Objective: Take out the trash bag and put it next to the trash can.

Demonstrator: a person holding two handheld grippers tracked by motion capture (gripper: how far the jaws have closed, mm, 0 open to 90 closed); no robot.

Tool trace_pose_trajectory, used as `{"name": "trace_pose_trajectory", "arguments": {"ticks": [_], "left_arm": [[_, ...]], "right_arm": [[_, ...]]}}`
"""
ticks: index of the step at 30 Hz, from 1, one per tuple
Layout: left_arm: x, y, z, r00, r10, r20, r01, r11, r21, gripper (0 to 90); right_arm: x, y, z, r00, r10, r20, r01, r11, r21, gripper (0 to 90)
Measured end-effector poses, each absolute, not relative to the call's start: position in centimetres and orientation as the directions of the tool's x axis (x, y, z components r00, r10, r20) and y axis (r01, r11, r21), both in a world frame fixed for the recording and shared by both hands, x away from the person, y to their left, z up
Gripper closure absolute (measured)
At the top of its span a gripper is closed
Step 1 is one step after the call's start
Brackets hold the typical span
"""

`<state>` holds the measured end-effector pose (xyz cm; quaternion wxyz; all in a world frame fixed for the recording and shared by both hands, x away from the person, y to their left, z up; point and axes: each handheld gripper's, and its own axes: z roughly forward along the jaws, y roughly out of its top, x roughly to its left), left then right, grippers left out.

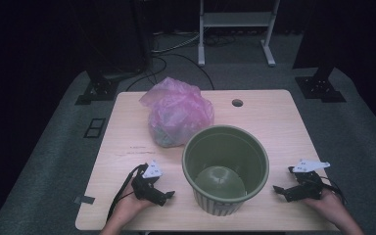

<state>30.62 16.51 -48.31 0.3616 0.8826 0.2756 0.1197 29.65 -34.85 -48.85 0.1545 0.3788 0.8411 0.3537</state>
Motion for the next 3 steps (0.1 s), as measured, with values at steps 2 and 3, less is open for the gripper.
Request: {"name": "trace_pose_trajectory", "arguments": {"ticks": [2, 3], "left_arm": [[30.6, 16.53, -48.33, 0.819, 0.574, 0.012, 0.4, -0.585, 0.706, 0.0], [30.58, 16.55, -48.35, 0.818, 0.575, 0.011, 0.4, -0.583, 0.707, 0.0]], "right_arm": [[29.65, -34.85, -48.85, -0.665, 0.747, 0.008, 0.528, 0.463, 0.712, 0.0], [29.65, -34.85, -48.85, -0.665, 0.746, 0.008, 0.528, 0.463, 0.712, 0.0]]}}
